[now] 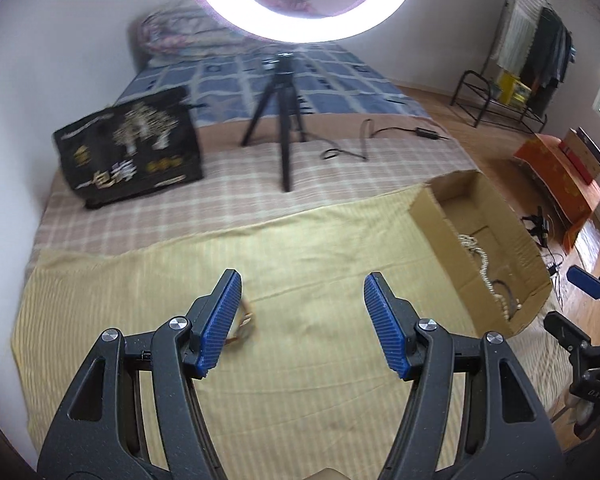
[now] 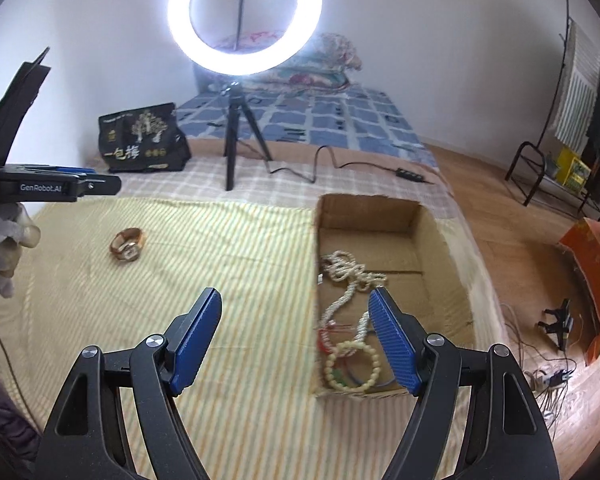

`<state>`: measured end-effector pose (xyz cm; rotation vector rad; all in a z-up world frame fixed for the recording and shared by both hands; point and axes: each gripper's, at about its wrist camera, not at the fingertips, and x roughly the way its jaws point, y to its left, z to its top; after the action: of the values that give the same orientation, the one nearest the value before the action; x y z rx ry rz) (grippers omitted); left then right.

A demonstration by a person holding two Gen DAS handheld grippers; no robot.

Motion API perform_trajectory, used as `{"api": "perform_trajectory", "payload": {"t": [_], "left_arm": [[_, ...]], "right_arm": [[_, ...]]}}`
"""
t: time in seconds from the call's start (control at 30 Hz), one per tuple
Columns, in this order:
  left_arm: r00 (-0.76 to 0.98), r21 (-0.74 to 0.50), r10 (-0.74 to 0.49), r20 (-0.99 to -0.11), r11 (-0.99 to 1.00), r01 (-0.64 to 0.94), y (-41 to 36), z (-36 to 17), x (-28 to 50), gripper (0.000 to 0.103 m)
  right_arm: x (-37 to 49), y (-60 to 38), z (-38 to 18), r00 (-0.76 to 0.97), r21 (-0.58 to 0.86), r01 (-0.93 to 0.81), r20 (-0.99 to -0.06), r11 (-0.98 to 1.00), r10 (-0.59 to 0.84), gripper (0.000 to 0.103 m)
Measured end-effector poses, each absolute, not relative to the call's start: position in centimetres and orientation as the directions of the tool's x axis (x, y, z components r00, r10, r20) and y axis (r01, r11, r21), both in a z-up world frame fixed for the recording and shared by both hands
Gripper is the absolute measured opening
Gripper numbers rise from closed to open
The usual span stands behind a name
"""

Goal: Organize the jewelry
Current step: 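Move the left tool to the brown-strap watch and lower onto its strap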

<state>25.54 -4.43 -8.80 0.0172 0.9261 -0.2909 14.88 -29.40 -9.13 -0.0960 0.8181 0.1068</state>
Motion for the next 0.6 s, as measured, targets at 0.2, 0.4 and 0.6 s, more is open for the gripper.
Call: {"api": "perform_trajectory", "payload": {"t": [0.2, 0.4, 0.6], "left_arm": [[0.559, -0.167, -0.220, -0.799, 0.975, 0.145, 1.0, -10.0, 26.1, 0.065], [0.474, -0.259, -0.244, -0.846, 0.965, 0.034, 5.2, -13.8, 27.9, 0.031], [0.386, -0.322, -0.291, -0.875, 0.947, -0.015, 6.3, -17.5, 29.5, 0.020]], "right_arm": [[14.5, -27.7, -9.1, 0.665, -0.025, -0.139, -0.743, 0.990, 0.075, 0.076], [14.2, -26.4, -9.3, 0.657, 0.031, -0.148, -0.744, 0.989, 0.122, 0.076], [14.3, -25.2, -9.8, 0.645, 0.015, -0.174, -0.753, 0.985, 0.126, 0.076]]}}
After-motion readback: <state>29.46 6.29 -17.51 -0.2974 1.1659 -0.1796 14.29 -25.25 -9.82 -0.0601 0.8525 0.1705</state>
